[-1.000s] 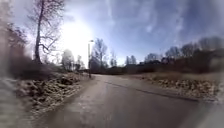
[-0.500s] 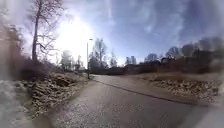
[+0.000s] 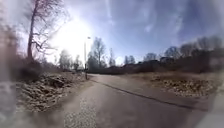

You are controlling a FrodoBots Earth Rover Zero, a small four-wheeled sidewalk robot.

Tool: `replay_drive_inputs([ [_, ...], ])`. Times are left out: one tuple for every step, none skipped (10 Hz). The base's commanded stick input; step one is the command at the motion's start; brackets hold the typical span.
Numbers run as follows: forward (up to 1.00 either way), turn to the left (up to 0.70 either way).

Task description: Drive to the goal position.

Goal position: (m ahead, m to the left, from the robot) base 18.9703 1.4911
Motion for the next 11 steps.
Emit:
replay_drive_inputs([
  [0.85,0.08],
  [0.85,0.08],
  [0.85,0.08],
  [0.85,0.08],
  [0.85,0.08],
  [0.85,0.08],
  [0.85,0.08],
  [0.85,0.08],
  [0.85,0.08],
  [0.85,0.08],
  [0.85,0.09],
])
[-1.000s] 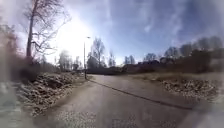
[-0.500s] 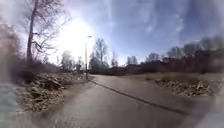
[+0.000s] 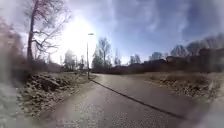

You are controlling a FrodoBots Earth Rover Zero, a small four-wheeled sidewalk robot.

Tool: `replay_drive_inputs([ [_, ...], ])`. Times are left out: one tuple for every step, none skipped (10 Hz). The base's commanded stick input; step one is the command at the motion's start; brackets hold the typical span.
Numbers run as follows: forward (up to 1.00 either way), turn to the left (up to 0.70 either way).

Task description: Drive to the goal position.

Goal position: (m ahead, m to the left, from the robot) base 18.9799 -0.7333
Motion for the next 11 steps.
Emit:
replay_drive_inputs([
  [0.85,0.09],
  [0.85,0.09],
  [0.85,0.08],
  [0.85,0.07],
  [0.85,0.07],
  [0.85,0.07],
  [0.85,0.06],
  [0.85,0.06],
  [0.85,0.06],
  [0.85,0.05],
  [0.85,0.05],
])
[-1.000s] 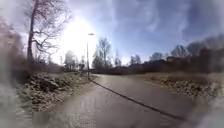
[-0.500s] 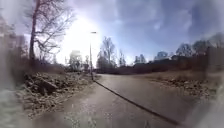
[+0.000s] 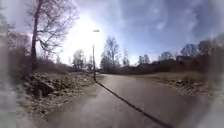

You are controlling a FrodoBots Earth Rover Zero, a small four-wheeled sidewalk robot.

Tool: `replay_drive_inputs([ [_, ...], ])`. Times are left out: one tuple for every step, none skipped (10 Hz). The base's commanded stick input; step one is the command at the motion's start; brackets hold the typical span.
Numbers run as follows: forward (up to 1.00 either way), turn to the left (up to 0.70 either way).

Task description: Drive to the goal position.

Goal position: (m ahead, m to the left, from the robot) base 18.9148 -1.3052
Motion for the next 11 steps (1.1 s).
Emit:
replay_drive_inputs([
  [0.85,0.05],
  [0.85,0.05],
  [0.85,0.05],
  [0.85,0.04],
  [0.85,0.04],
  [0.85,0.03],
  [0.85,0.02],
  [0.85,0.0],
  [0.85,0.0],
  [0.85,0.0],
  [0.85,0.0],
])
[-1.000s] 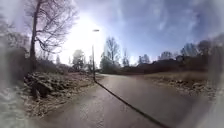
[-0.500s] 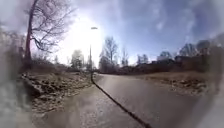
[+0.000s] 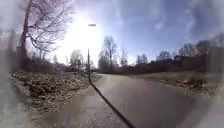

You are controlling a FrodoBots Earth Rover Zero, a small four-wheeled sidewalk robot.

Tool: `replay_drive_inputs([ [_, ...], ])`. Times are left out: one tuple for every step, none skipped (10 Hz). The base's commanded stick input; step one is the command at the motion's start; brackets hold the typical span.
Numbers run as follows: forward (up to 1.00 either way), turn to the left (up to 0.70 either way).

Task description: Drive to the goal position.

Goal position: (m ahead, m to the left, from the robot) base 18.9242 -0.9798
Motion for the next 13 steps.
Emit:
replay_drive_inputs([
  [0.85,0.0],
  [0.85,0.02],
  [0.85,0.02],
  [0.85,0.03],
  [0.85,0.03],
  [0.85,0.04],
  [0.85,0.04],
  [0.85,0.04],
  [0.85,0.04],
  [0.85,0.04],
  [0.85,0.05],
  [0.85,0.05],
  [0.85,0.06],
])
